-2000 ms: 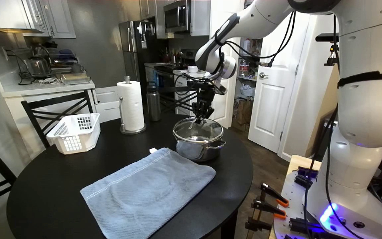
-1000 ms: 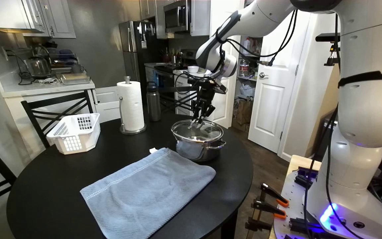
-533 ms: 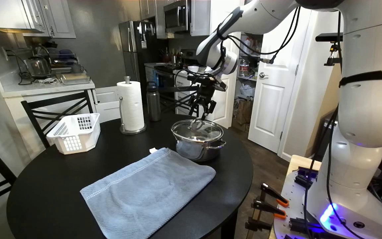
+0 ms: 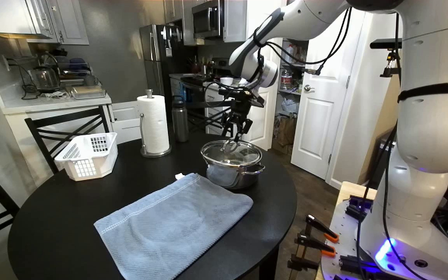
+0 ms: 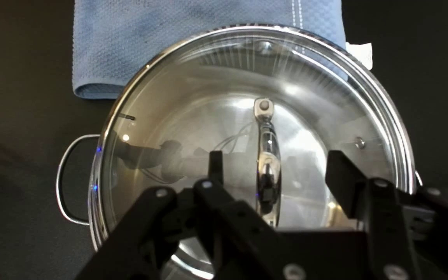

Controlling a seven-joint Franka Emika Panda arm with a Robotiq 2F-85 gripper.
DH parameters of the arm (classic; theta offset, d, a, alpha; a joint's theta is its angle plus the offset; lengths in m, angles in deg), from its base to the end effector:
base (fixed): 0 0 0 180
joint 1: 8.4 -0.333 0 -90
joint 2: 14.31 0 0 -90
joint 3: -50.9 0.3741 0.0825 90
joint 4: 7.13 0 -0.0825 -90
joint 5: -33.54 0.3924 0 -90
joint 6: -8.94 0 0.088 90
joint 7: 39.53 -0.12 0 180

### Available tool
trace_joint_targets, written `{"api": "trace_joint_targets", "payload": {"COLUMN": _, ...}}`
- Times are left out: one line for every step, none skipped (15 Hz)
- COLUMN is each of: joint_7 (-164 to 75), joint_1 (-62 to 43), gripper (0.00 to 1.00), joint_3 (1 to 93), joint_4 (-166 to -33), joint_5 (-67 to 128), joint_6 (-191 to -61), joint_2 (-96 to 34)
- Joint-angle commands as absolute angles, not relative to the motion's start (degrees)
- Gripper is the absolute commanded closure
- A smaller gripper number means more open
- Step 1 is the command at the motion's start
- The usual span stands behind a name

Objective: Put the glass lid on the black pot.

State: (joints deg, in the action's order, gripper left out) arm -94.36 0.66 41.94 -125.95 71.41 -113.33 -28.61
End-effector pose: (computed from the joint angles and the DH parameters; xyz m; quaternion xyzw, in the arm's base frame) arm 0.5692 -0.1467 0.3415 -0.6448 0.7212 0.1558 0.1997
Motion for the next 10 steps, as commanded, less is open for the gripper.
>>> {"api": "trace_joint_targets", "payload": {"joint_7": -94.9, "joint_1": 0.4, "gripper": 0.60, "joint_3": 41.6, "joint_4": -126.3, "joint_5": 70.6, "joint_6": -112.4, "joint_2": -28.0}}
{"api": "trace_joint_targets", "payload": {"joint_7": -94.9, "joint_1": 0.3, "gripper": 0.68, "joint_3": 41.6, "joint_4": -126.3, "joint_5": 70.5, "joint_6": -112.4, "joint_2": -28.0}}
{"api": "trace_joint_targets", "payload": {"joint_7": -94.9, "joint_1": 0.3, "gripper": 0.73, "joint_3": 41.6, "joint_4": -126.2, "joint_5": 70.5, "joint_6": -112.4, "joint_2": -28.0}}
{"api": "trace_joint_targets", "payload": {"joint_7": -94.9, "joint_1": 0.3, "gripper": 0.79, "joint_3": 41.6, "joint_4": -126.2, "joint_5": 70.4, "joint_6": -112.4, "joint_2": -28.0}}
{"api": "trace_joint_targets", "payload": {"joint_7": -94.9, "joint_1": 0.3, "gripper": 0.87, "joint_3": 41.6, "joint_4": -126.2, "joint_5": 70.4, "joint_6": -112.4, "joint_2": -28.0}}
{"api": "trace_joint_targets", "payload": {"joint_7": -94.9, "joint_1": 0.3, "gripper": 0.92, "joint_3": 41.6, "joint_4": -126.2, "joint_5": 70.3, "joint_6": -112.4, "joint_2": -28.0}}
{"api": "trace_joint_targets", "payload": {"joint_7": -95.0, "joint_1": 0.2, "gripper": 0.98, "joint_3": 41.6, "joint_4": -126.2, "joint_5": 70.0, "joint_6": -112.4, "joint_2": -28.0}}
{"api": "trace_joint_targets", "payload": {"joint_7": -95.3, "joint_1": 0.1, "gripper": 0.99, "joint_3": 41.5, "joint_4": -126.2, "joint_5": 69.5, "joint_6": -112.3, "joint_2": -28.0}}
{"api": "trace_joint_targets", "payload": {"joint_7": -95.7, "joint_1": -0.1, "gripper": 0.98, "joint_3": 41.5, "joint_4": -126.2, "joint_5": 69.1, "joint_6": -112.4, "joint_2": -27.7}}
{"api": "trace_joint_targets", "payload": {"joint_7": -95.9, "joint_1": -0.2, "gripper": 0.96, "joint_3": 41.5, "joint_4": -126.2, "joint_5": 68.6, "joint_6": -112.5, "joint_2": -27.6}}
